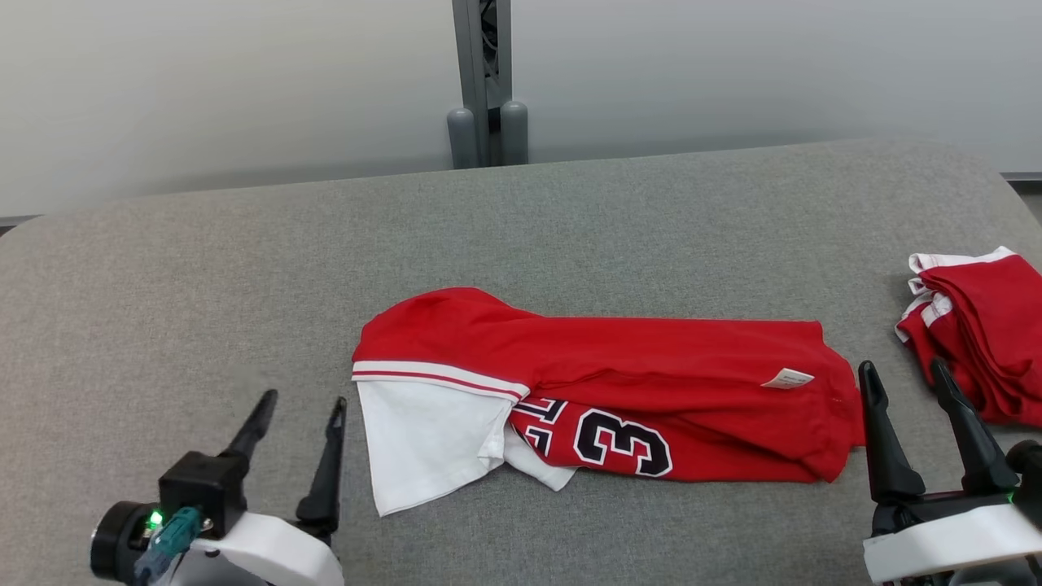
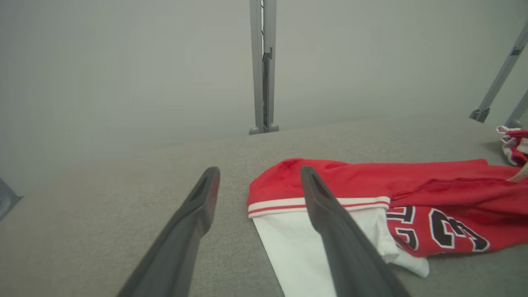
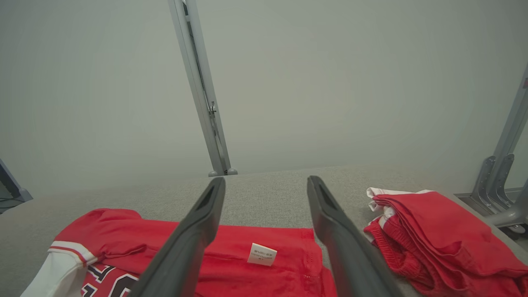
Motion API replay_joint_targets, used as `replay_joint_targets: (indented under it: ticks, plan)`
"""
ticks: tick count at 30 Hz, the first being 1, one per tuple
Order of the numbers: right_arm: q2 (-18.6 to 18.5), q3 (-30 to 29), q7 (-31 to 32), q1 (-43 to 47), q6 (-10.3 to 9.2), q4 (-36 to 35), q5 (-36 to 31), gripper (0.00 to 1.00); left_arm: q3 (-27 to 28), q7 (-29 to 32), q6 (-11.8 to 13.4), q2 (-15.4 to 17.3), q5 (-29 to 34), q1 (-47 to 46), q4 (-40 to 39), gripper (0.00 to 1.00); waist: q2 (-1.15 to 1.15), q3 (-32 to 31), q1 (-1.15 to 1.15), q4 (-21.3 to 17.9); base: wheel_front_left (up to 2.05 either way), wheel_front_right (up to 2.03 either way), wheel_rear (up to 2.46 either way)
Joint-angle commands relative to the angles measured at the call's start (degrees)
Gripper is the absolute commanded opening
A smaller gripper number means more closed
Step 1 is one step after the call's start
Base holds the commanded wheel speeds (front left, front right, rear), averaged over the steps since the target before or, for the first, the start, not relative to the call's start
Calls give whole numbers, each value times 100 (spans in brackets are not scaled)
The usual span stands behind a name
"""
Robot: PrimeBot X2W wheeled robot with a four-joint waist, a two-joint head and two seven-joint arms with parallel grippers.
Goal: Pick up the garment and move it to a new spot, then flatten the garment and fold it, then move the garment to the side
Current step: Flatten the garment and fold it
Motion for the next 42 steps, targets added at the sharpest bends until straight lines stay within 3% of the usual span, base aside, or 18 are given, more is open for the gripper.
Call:
replay_joint_targets:
  ticks: [1,5,18,19,20,21,22,30,42]
  plan:
    - [-34,2,26,-61,1,-39,-51,100,-71,169,-103,57,-77,-113,61,100,0,61,0,-5,0,0,0]
    - [-33,42,40,-119,1,-58,-74,100,-295,656,-362,40,-317,-211,300,100,0,255,0,-63,0,0,0]
    - [-33,58,-66,-381,1,87,-68,100,-529,1070,-1077,-137,-968,-549,1578,100,0,937,0,-308,0,0,0]
    - [-34,39,-76,-394,1,100,-69,100,-556,1075,-1127,-122,-962,-587,1618,91,0,951,0,-319,0,0,0]
    - [-34,19,-80,-405,1,99,-73,100,-580,1107,-1170,-119,-988,-605,1657,50,0,976,0,-333,0,0,0]
    - [-33,-10,-75,-419,1,107,-72,100,-587,1079,-1196,-116,-991,-631,1692,22,0,1000,0,-342,0,0,0]
    - [-33,-36,-81,-426,1,118,-65,100,-597,1077,-1218,-120,-990,-641,1720,0,0,1012,0,-347,0,0,0]
    - [-33,-294,244,-400,1,351,-38,100,-561,906,-1217,-72,-906,-773,1778,0,0,1132,0,-355,0,0,0]
    - [-356,48,743,-998,1,1228,108,100,-601,902,-1267,-34,-847,-1040,1768,0,0,1455,0,-222,0,0,0]
